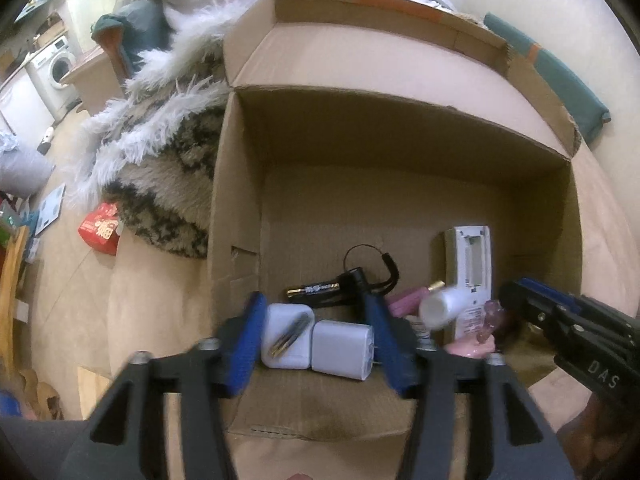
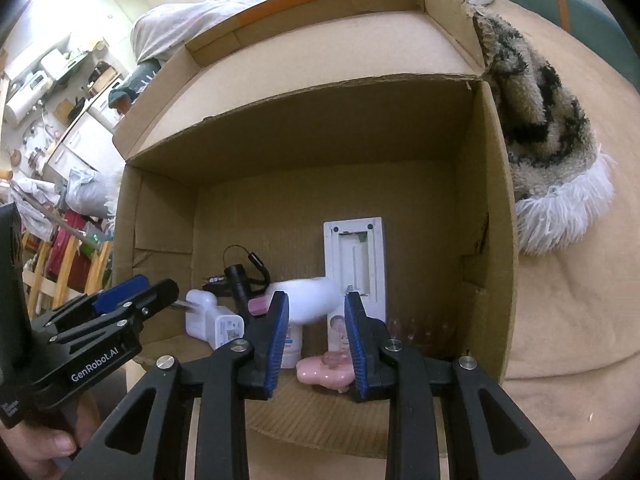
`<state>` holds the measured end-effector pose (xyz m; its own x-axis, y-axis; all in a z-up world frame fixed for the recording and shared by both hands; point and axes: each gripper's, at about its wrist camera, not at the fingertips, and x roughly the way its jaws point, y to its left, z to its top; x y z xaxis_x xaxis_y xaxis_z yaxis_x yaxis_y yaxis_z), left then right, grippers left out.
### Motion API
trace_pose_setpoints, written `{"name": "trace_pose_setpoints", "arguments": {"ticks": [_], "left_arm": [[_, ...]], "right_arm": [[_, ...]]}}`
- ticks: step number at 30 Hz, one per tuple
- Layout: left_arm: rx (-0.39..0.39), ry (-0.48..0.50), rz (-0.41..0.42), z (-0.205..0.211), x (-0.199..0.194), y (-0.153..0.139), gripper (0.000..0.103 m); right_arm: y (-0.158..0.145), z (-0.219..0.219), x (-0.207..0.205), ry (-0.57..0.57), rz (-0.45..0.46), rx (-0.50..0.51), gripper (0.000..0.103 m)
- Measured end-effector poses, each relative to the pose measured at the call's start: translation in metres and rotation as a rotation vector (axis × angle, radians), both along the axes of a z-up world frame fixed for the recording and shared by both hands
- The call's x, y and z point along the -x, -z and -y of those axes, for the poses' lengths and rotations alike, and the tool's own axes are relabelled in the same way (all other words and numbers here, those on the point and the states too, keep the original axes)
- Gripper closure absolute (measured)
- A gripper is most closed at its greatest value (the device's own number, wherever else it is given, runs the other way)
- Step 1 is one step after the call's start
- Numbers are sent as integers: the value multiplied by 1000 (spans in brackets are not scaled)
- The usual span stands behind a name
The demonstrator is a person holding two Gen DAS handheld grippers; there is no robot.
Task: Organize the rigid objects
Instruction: 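Carry the battery and pill bottle into the box with both tools, then open the left tool releasing the battery while the right tool releases the pill bottle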
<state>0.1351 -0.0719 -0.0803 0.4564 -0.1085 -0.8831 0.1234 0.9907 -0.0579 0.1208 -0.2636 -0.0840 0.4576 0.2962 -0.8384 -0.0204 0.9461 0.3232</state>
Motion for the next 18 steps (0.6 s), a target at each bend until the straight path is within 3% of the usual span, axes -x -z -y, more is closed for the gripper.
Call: {"name": "trace_pose_setpoints", "arguments": {"ticks": [4, 6, 7, 8, 12, 16, 18], "left_arm": [[5, 12, 22, 5, 4, -6, 32], [12, 21, 30, 5, 6, -9, 26], [17, 21, 32, 5, 6, -10, 25], [23, 22, 35, 5, 7, -12, 24], [76, 31, 49, 0, 9, -25, 19], [85, 31, 104, -6, 16, -44, 17], [104, 19, 119, -12, 20, -53, 5]], "right_arm": [[-5, 4, 3, 11, 23, -5, 72], [-9, 6, 3, 21, 37, -11, 58], [-11, 7, 4, 29, 50, -15, 39], [-14, 8, 4, 37, 64, -17, 31], [-24, 12, 7, 54, 97, -39, 26], [-40, 19, 17, 87, 157, -63, 9], [-52, 22, 27, 104, 212, -73, 1]]}}
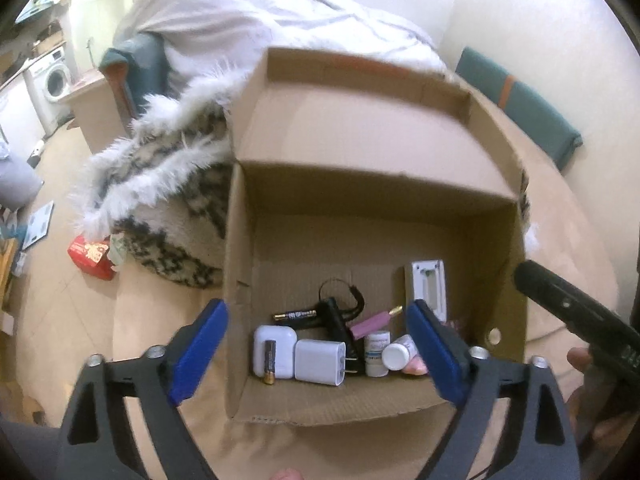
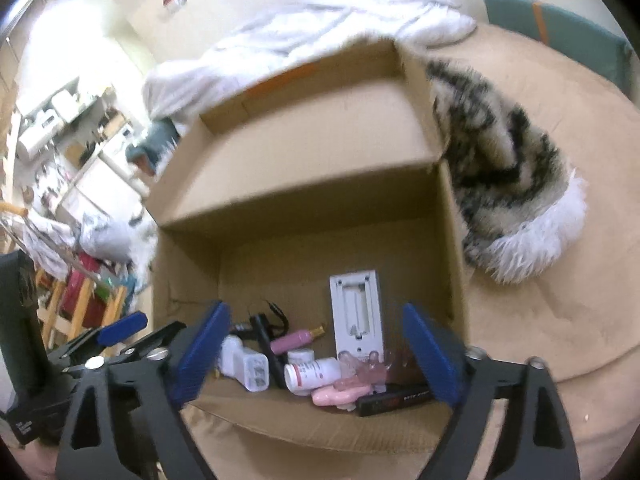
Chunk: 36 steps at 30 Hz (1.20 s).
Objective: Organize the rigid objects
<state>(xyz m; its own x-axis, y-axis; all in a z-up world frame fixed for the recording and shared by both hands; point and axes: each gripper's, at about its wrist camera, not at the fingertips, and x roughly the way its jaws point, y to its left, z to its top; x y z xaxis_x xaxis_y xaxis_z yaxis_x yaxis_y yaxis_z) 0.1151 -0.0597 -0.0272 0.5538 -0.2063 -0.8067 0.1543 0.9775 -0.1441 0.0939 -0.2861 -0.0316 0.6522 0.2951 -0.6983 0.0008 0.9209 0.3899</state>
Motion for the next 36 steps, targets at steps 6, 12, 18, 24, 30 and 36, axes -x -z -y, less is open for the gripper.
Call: {"name": "trace_pose_setpoints", "arguments": {"ticks": [6, 12, 18, 24, 30, 36], "left_arm": [[5, -36, 47, -17, 22, -17, 2], [-28, -31, 102, -26, 50, -27, 2], [-52, -37, 121, -33, 73, -30, 2], [-161, -63, 154, -27, 80, -14, 2], [-105, -124, 128, -35, 70, -8, 2], [-106, -120, 132, -39, 74, -8, 2]], "right_arm": [[-24, -2, 24, 0, 76, 61, 1], [-34, -5, 57, 7, 120, 70, 0], [-36, -11, 77, 9, 108, 96, 0], [-18, -20, 89, 5, 118, 156, 0], [-8, -25, 77, 22, 110, 186, 0], [-6, -28, 77, 8, 102, 204, 0]]}}
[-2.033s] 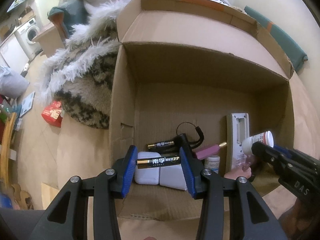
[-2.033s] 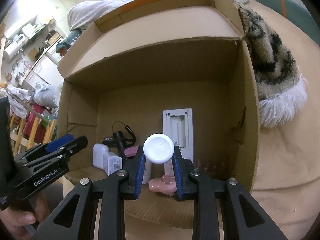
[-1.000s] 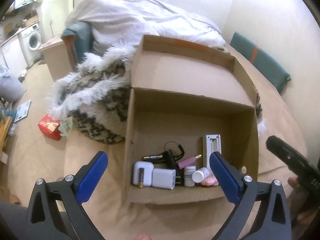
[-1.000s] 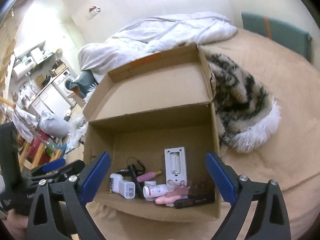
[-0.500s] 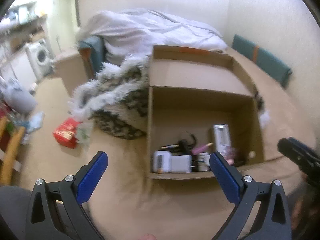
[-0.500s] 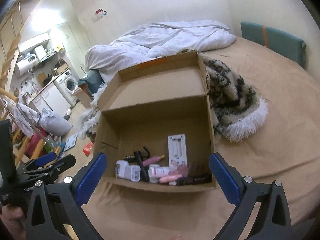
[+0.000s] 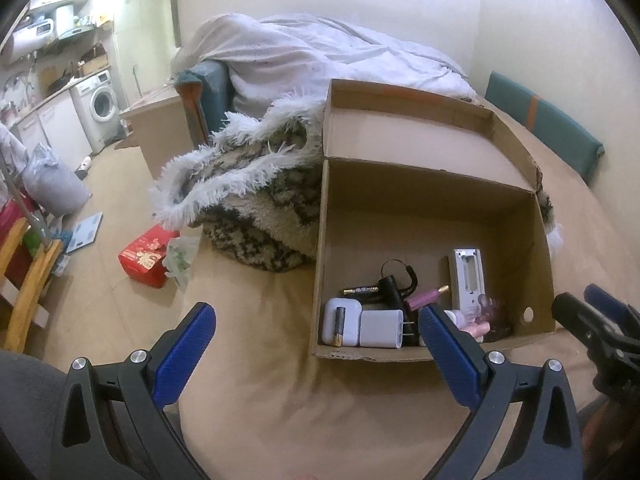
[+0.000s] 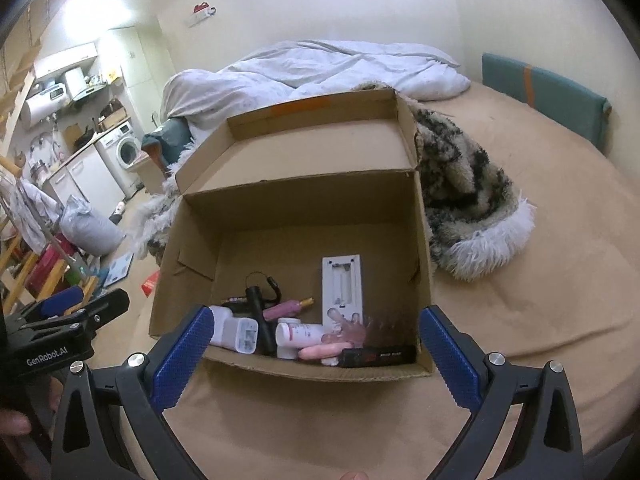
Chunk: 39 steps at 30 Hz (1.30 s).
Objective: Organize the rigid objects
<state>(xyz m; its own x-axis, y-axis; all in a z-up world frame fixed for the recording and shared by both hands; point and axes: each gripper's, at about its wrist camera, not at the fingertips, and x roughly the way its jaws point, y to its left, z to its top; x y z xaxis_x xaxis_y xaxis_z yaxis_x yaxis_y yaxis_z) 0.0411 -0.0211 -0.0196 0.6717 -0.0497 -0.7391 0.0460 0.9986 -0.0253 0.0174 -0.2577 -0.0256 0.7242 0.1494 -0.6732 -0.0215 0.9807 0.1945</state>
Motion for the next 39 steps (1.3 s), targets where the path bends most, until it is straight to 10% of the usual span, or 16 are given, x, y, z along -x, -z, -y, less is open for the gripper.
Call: {"name": "trace_pose_setpoints", "arguments": {"ticks": [39], "left_arm": [[-3, 20, -19, 8, -1, 3, 2]], "right_arm": [[3, 7, -2, 25, -13, -3, 0]]}}
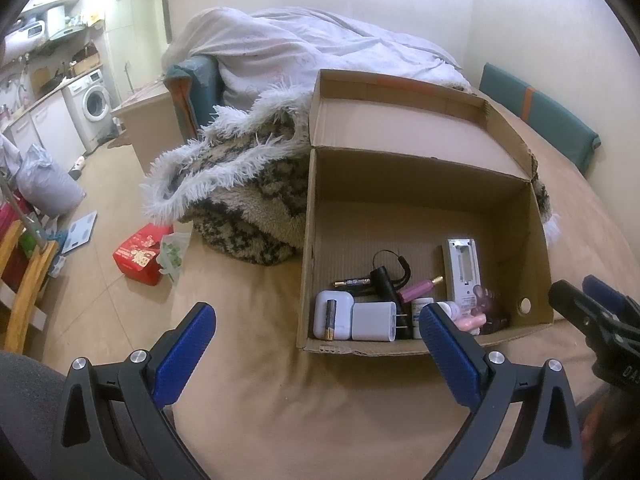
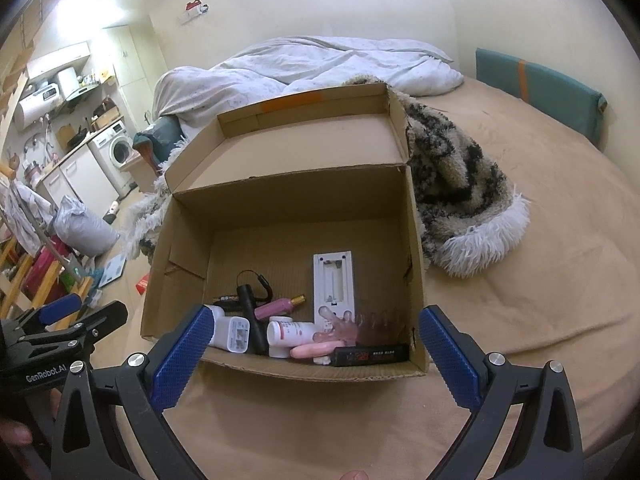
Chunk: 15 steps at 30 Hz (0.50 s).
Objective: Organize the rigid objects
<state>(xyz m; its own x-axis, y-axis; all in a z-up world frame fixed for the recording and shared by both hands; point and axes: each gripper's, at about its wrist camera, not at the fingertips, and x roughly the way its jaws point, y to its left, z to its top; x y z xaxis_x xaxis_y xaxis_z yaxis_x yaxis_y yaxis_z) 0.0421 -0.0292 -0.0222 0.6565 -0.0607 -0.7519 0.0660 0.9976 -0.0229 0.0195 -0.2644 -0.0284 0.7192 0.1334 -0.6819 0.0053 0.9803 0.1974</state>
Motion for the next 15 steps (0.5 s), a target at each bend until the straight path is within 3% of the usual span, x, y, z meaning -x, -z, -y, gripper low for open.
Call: {"name": "trace_pose_setpoints", "arguments": {"ticks": [15], "left_arm": [[-7, 0, 1, 0, -1, 1, 2]], "right_arm": [[0, -2, 1, -11, -4, -7, 0]]}}
